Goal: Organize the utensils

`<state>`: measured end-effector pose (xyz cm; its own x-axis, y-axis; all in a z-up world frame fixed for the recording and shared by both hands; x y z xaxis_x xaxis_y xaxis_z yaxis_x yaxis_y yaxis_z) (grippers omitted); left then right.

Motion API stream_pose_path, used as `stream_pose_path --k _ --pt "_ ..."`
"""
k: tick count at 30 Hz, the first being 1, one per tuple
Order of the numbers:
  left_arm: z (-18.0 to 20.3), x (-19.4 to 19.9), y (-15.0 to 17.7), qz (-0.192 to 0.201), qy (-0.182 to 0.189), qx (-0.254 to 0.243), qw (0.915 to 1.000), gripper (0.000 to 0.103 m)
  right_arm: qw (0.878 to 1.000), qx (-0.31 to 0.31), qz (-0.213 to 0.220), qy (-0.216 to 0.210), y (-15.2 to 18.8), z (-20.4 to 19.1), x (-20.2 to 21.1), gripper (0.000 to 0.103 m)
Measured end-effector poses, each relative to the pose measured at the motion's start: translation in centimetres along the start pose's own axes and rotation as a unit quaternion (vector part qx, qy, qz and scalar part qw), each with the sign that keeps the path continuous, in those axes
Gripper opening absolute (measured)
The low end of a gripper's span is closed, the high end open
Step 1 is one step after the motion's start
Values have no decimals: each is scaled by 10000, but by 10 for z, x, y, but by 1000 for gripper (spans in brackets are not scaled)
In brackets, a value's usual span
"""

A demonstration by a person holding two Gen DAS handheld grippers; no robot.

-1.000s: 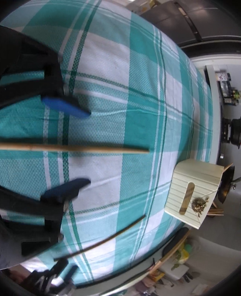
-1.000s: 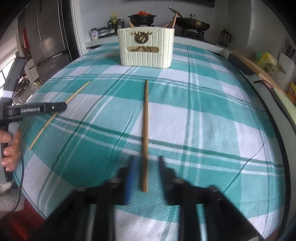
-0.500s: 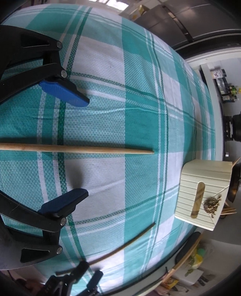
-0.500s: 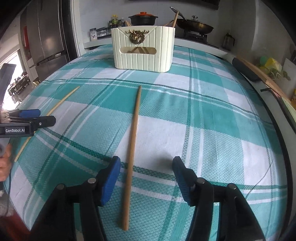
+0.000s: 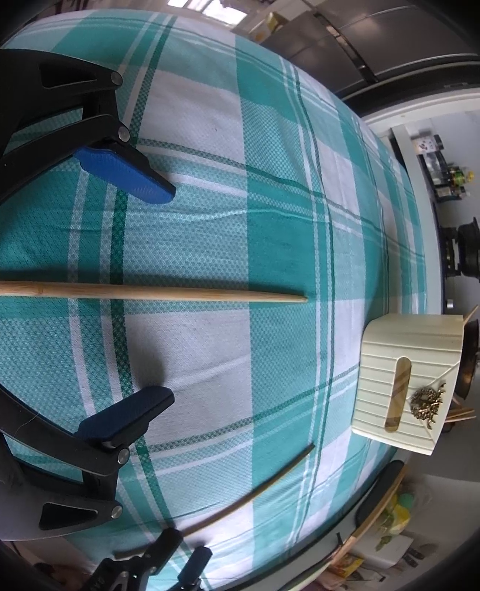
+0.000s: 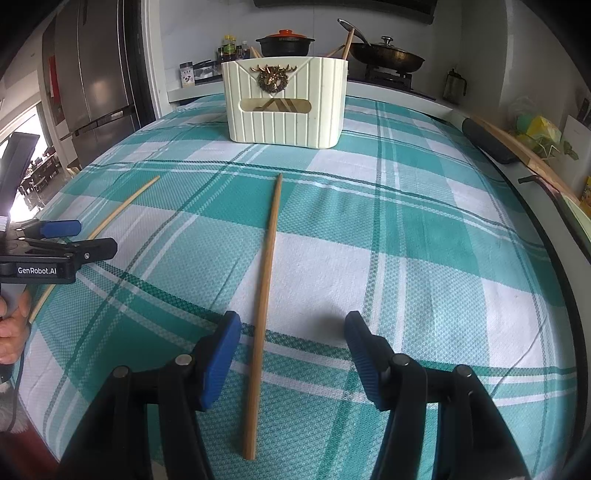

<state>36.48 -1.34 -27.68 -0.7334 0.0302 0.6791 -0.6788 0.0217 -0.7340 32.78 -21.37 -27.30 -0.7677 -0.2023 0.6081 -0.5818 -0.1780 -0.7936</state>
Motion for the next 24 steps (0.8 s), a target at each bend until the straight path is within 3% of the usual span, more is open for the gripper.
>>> stream_pose_path --k 12,21,24 --pt "1 0 0 11 8 0 10000 101 10000 -2 0 -1 1 -1 0 60" --pt "-11 7 -9 -134 542 290 9980 100 10000 -7 -17 -2 1 -1 1 60" --pt "-17 4 -19 -269 684 141 9972 100 9990 108 -436 -88 -1 -2 -1 60"
Point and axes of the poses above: each gripper's, at about its wrist camera, not at the fingertips, and x roughly against the way its jaws point, z to its right, y to its underside, the point moved 8 cm from there along -x, roughly the way its jaws point, and after that the axes turned 13 degrees about z, right-handed, at the moved point
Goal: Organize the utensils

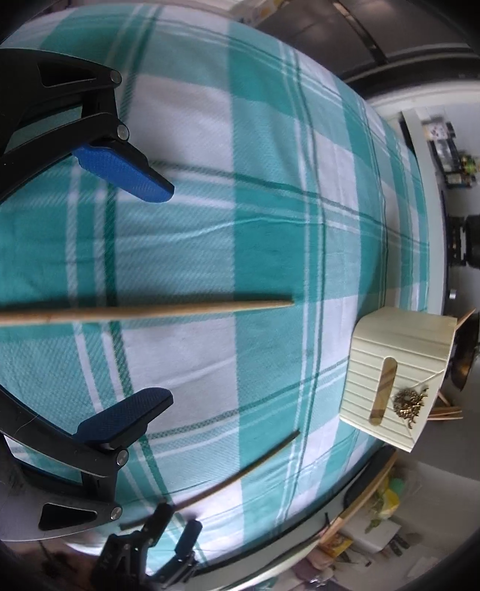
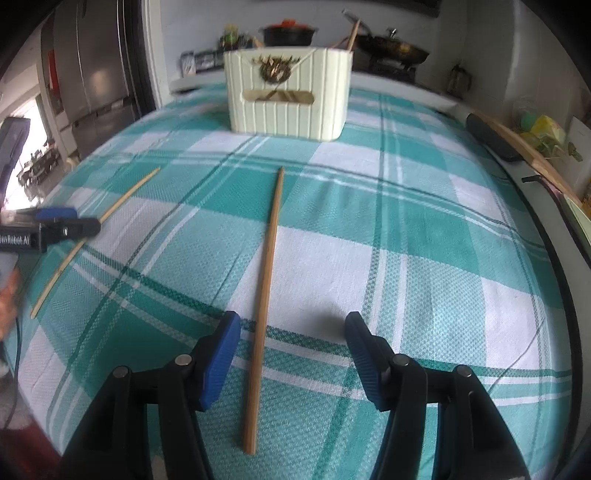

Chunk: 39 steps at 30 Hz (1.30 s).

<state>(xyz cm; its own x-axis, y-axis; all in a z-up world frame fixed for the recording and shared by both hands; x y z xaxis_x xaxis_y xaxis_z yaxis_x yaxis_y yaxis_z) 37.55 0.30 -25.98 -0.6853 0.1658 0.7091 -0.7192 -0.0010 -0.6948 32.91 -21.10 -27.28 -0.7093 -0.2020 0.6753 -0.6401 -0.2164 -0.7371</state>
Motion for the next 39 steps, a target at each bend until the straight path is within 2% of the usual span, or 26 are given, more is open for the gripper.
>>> stream_pose_path --k 2,5,9,12,13,14,15,16,17,21,24,27,31,34,39 --pt "-2 -7 -6 -234 89 -146 9996 99 9983 184 -513 -226 -5 -3 -5 60" --pt "1 -19 -12 -453 73 -483 9978 92 9935 354 -930 -553 -16 -13 -17 60" --pt "6 -35 -17 -702 71 -743 9947 83 9907 526 -1094 -613 -34 -20 -41 60" --pt "7 -43 -24 -795 -26 -839 9933 73 9917 403 -1074 -575 -58 -20 -65 59" --pt "9 -45 -26 -806 -21 -845 9932 63 9922 355 -1055 -554 -63 -20 -70 52" --pt "10 -46 -30 -795 -11 -850 9932 48 9928 304 -1046 -503 -69 -18 -78 41" --pt "12 -46 -32 -783 9 -852 9933 38 9941 282 -964 -412 -76 -15 -84 33" --pt "13 -46 -33 -770 19 -866 9933 15 9945 226 -953 -362 -80 -13 -89 19" --pt "15 -47 -34 -771 32 -882 9931 7 9949 151 -932 -349 -84 -11 -92 7" --pt "17 -42 -38 -595 69 -831 9947 6 9960 -80 -820 -339 -92 -6 -92 6" --pt "18 -19 -50 -212 241 -628 9975 5 9977 -248 -401 -488 -104 -4 -65 6" --pt "21 20 -67 288 481 -438 9975 5 9974 -331 173 -616 -123 -3 -16 6" --pt "25 78 -83 921 804 -370 9918 5 9936 -357 774 -743 -137 -1 47 6" --pt "29 108 -91 1252 958 -373 9868 5 9901 -319 1160 -721 -143 1 85 6" --pt "32 131 -103 1603 1105 -302 9804 5 9841 -420 1583 -680 -153 10 111 6"
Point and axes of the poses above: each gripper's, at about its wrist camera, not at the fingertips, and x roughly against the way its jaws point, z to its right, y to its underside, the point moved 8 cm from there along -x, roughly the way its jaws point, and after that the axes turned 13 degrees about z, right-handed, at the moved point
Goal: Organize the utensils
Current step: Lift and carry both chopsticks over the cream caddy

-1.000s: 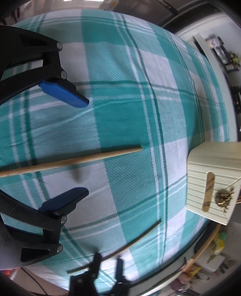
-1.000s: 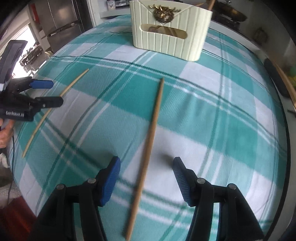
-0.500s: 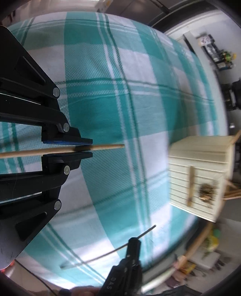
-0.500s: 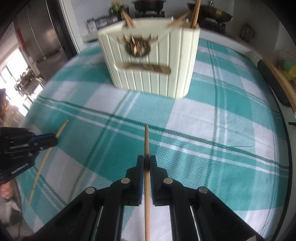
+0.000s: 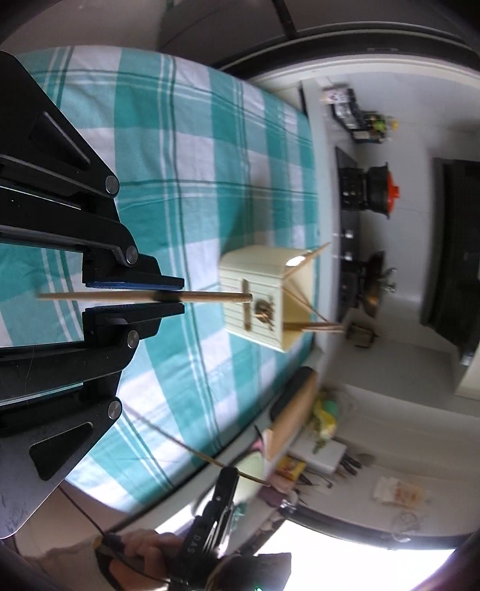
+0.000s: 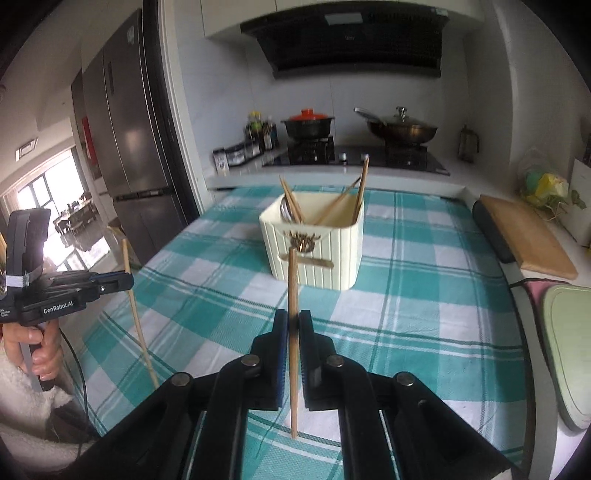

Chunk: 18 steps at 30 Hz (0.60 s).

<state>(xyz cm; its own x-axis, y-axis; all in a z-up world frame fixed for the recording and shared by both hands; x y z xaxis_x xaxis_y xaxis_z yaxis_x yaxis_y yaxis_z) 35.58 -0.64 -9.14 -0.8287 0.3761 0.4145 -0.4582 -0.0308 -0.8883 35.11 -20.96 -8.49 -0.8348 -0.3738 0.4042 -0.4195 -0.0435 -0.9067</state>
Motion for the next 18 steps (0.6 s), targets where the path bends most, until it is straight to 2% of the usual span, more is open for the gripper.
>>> stream_pose_path --k 6,12,16,18 --pt "-2 2 -25 373 -67 140 9992 5 9989 -80 448 118 -28 6 6 6" --pt "-7 -7 -57 374 -41 166 9992 5 9978 -53 618 230 -65 19 -8 6" --pt "-5 -8 -102 629 11 131 9979 5 9970 22 728 251 -101 25 -20 6" --pt "-3 -8 -133 882 -10 77 9961 5 9960 91 853 241 -122 24 -24 6"
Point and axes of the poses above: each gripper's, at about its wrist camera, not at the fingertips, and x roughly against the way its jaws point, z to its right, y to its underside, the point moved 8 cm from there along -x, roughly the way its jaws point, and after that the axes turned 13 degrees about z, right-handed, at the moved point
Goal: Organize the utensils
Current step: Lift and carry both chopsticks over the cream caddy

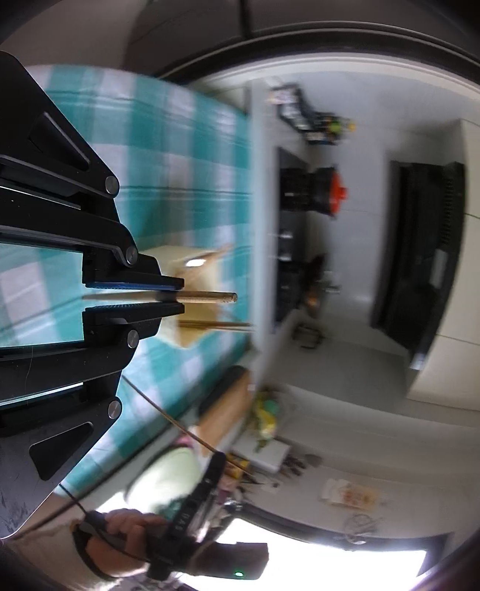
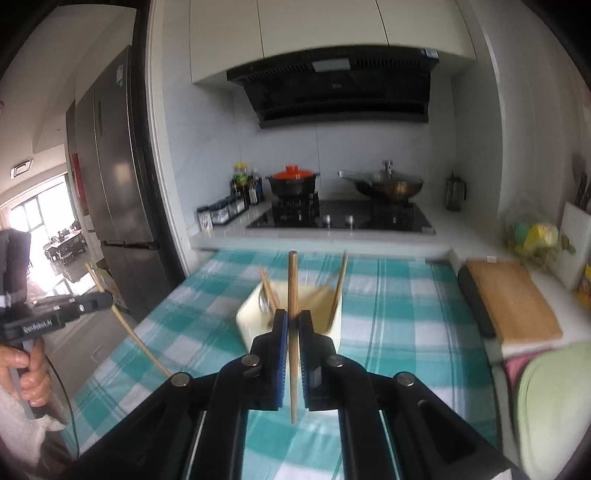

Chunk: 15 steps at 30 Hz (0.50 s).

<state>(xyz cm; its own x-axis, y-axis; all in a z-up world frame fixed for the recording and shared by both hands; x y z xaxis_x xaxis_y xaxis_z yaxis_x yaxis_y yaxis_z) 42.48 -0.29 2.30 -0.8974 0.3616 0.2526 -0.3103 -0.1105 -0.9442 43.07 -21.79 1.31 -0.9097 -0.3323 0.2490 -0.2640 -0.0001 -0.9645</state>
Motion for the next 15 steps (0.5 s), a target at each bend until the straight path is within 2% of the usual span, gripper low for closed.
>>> stream_pose_path --k 2,5,8,10,12,15 --pt "2 -11 -32 298 -73 -89 9995 5 9997 124 223 -10 -28 -2 -9 6" --pt "2 -35 -62 593 -212 -142 9979 5 9979 314 573 11 -60 -6 -25 6" --pt "1 -73 -73 680 -408 -300 9964 5 9954 509 811 25 -77 -10 -46 6" --pt "-1 -101 -67 528 -473 -319 9970 5 9947 632 806 35 -76 -10 -68 6" --pt "-5 -129 -52 232 -491 -283 9981 5 9961 642 608 7 -66 -7 -91 6" --pt "-12 -165 -24 -352 -466 -214 9981 5 9988 481 -59 -64 -34 3 -135 6"
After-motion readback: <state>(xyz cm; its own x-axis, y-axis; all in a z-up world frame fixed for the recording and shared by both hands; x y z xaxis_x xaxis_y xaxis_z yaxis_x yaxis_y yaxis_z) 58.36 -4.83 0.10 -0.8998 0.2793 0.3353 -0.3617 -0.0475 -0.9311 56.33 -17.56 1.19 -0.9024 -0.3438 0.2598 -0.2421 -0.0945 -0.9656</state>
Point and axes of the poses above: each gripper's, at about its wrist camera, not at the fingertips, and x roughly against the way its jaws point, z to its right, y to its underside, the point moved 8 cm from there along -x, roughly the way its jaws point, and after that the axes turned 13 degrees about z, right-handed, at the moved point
